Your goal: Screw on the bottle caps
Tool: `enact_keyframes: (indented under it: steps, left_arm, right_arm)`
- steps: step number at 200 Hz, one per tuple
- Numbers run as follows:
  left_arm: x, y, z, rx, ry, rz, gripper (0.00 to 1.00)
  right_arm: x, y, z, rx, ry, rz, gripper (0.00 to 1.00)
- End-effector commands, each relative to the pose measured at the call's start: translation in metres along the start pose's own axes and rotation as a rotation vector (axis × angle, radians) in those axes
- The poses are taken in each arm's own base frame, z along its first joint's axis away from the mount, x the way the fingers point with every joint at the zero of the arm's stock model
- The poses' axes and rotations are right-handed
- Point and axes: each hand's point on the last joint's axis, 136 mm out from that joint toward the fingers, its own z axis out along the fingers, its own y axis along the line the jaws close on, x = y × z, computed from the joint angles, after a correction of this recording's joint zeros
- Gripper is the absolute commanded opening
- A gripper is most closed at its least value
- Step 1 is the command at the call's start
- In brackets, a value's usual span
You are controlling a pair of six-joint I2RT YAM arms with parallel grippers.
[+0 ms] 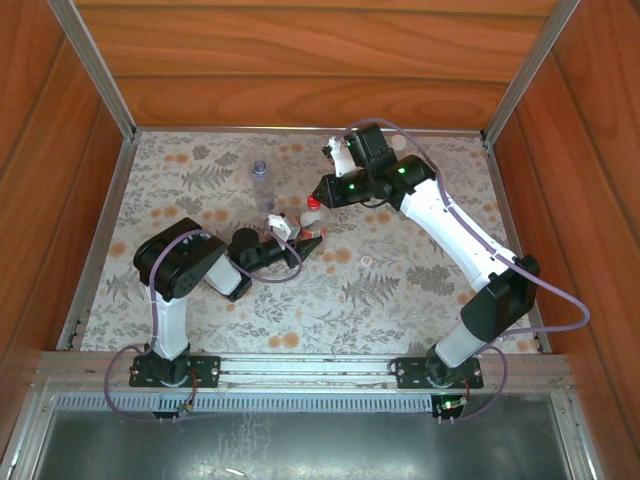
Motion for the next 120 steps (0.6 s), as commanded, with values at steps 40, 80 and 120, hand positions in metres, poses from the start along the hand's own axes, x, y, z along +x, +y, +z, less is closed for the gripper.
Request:
enact_keyframes:
  steps: [40,80,120]
  left_arm:
    - [0.051,0.006,-0.007,-0.026,0.161,-0.118,0.51]
    - [0.052,0.008,-0.004,-0.029,0.159,-0.123,0.51]
    - [0.053,0.008,-0.005,-0.029,0.162,-0.123,0.51]
  right_arm:
    - [0.02,0.008,-0.005,-0.055,0.056,0.03,0.23]
    - [0.029,0.016,-0.008,-0.08,0.063,0.044,0.26]
    - [0.022,0.01,-0.017,-0.029,0.015,0.034,0.29]
